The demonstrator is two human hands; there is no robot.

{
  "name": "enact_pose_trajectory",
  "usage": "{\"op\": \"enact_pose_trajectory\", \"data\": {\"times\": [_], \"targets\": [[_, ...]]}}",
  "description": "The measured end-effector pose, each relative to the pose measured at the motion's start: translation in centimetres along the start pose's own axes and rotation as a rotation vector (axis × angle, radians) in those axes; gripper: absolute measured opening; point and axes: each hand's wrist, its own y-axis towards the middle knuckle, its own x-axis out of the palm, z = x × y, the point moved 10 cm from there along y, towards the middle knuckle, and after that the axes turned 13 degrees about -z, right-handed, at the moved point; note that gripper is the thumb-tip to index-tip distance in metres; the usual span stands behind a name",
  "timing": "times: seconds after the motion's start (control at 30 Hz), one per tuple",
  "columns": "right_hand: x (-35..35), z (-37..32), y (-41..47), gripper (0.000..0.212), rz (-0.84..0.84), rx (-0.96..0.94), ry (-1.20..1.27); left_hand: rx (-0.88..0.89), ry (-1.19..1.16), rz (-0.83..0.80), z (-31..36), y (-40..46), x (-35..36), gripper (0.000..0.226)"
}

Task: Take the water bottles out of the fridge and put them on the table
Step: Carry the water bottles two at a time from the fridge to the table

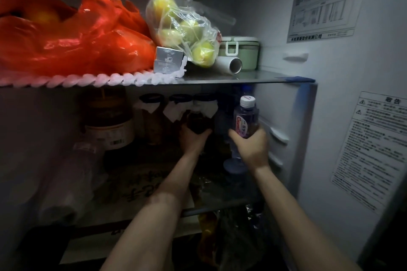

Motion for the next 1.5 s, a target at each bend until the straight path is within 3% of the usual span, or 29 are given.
{"op": "enact_pose_trajectory", "data": {"times": [0.1, 0.37, 0.5, 0.6, 0.77, 0.9, 1.1, 1.23, 1.5], "targets": [[-1.5, 0.5, -0.9, 0.028, 0.041, -0.005, 0.034, -0.037, 0.029, 0.058, -0.3, 0.2, 0.2, 0.097], [-2.5, 0.5, -2.1, 0.047, 0.073, 0.005, 0.035, 0.063, 0.164, 0.113, 0.7, -1.3, -0.9, 0.064], [-1.4, 0.3, -2.7, 0.029, 0.028, 0.05, 0.054, 0.14, 0.175, 0.165, 2.3, -3.9, -2.4, 0.063], [-0.5, -0.7, -3.7, 0.028, -0.003, 0.035, 0.125, 0.171, 0.169, 0.209, 3.3, -6.1, -3.7, 0.061], [0.1, -2.5, -7.2, 0.045, -0.046, 0.036, 0.221, 0.307, 0.178, 0.276, 6.2, -13.5, -6.1, 0.043], [-1.5, -6.1, -11.1, 0.041, -0.019, -0.043, 0.2, 0.34, 0.181, 0.319, 8.7, -20.9, -7.8, 0.044], [-5.8, -9.6, -20.4, 0.041, -0.042, -0.029, 0.353, 0.386, 0.198, 0.409, 12.3, -35.5, -9.0, 0.042], [-8.6, -10.7, -28.1, 0.045, -0.121, -0.029, 0.427, 0.427, 0.177, 0.408, 13.5, -46.5, -8.5, 0.019], [-11.7, -16.3, -39.6, 0.04, -0.325, -0.109, 0.305, 0.368, 0.168, 0.395, 14.9, -60.1, -9.5, 0.029]]}}
